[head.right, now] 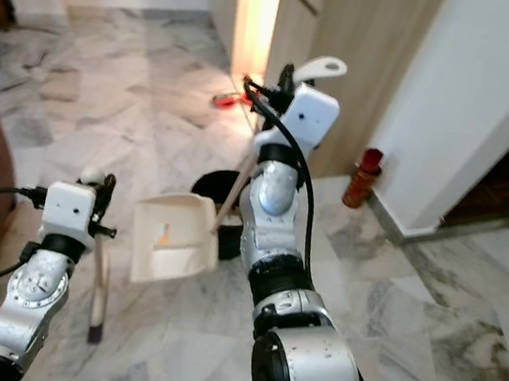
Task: Sweep floor
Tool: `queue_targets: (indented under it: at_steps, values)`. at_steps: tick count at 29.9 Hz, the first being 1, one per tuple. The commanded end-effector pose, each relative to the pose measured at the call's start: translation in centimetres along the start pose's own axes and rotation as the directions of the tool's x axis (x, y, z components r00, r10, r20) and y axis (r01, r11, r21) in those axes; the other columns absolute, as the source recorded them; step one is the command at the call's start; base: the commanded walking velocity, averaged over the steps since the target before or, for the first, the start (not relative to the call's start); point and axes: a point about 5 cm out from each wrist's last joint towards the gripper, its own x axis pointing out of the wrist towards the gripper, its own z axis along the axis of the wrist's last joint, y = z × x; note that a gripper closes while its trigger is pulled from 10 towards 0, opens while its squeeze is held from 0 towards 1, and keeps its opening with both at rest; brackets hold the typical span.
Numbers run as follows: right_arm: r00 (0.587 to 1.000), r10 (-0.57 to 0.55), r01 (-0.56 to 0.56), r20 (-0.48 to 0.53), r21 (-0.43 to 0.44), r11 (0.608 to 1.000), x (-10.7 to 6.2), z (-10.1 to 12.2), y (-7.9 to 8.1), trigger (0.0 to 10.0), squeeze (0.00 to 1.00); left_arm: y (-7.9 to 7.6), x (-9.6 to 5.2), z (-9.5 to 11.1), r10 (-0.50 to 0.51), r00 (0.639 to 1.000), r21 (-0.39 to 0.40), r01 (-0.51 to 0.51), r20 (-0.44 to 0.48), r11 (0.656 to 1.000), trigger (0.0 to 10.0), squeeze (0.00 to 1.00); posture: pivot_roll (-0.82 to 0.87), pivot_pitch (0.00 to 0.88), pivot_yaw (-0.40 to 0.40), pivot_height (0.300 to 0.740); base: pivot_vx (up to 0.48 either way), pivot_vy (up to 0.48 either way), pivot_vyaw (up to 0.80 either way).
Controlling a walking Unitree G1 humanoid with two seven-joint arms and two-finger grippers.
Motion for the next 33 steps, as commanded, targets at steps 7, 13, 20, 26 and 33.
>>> queue_targets:
  at_steps: [7,13,20,26,33]
  values:
    - [0.988,-0.004,-0.001,0.157,0.031,1.0,1.58,3.32,0.39,10.0,0.0,-0.27,0.59,1.36,-0.01,0.998,0.015,0.01,0.062,1.0,10.0,0.0,0.15,0.0,-0.019,0.74,0.39,0.0,0.0]
    - [0.987,-0.001,-0.005,0.163,0.037,0.999,1.65,3.5,0.57,10.0,0.0,-0.12,0.68,1.5,-0.005,0.998,0.017,0.004,0.067,1.0,10.0,0.0,0.15,0.0,-0.022,0.74,0.39,0.0,0.0]
    - [0.986,0.0,-0.006,0.164,0.038,0.999,1.68,3.53,0.6,10.0,0.0,-0.1,0.72,1.53,-0.003,0.998,0.017,0.002,0.068,1.0,10.0,0.0,0.15,0.0,-0.023,0.74,0.391,0.0,0.0]
    - [0.986,0.0,-0.006,0.164,0.038,0.999,1.68,3.53,0.6,10.0,0.0,-0.1,0.72,1.53,-0.003,0.998,0.017,0.002,0.068,1.0,10.0,0.0,0.15,0.0,-0.023,0.74,0.39,0.0,0.0]
    - [0.986,0.0,-0.006,0.164,0.038,0.999,1.68,3.53,0.6,10.0,0.0,-0.1,0.72,1.53,-0.003,0.998,0.017,0.002,0.068,1.0,10.0,0.0,0.15,0.0,-0.023,0.74,0.39,0.0,0.0]
